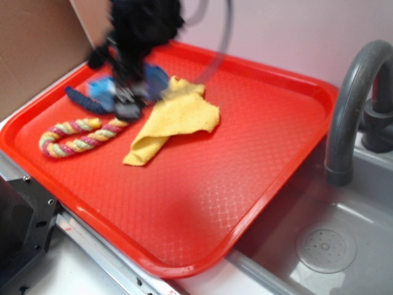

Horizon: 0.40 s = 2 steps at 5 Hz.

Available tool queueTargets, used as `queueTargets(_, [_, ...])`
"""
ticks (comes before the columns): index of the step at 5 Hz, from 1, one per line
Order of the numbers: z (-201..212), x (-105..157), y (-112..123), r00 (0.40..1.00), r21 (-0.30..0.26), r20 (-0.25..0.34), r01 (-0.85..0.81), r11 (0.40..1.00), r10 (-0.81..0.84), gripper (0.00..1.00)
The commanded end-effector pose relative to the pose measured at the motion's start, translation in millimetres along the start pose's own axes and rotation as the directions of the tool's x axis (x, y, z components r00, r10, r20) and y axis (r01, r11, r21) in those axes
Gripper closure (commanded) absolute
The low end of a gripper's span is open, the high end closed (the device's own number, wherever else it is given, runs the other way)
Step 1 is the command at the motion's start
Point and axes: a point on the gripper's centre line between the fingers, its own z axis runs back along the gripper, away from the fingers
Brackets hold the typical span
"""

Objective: Grab the blue sponge.

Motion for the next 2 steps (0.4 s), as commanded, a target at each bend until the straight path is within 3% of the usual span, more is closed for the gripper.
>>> queueTargets(1, [24.0, -27.6, -3.6, 0.898, -0.113, 0.032, -0.432, 0.895, 0.438, 1.00])
queueTargets(2, [18.1, -23.4, -1.1, 0.915, -0.137, 0.047, -0.391, 0.910, 0.400, 1.00])
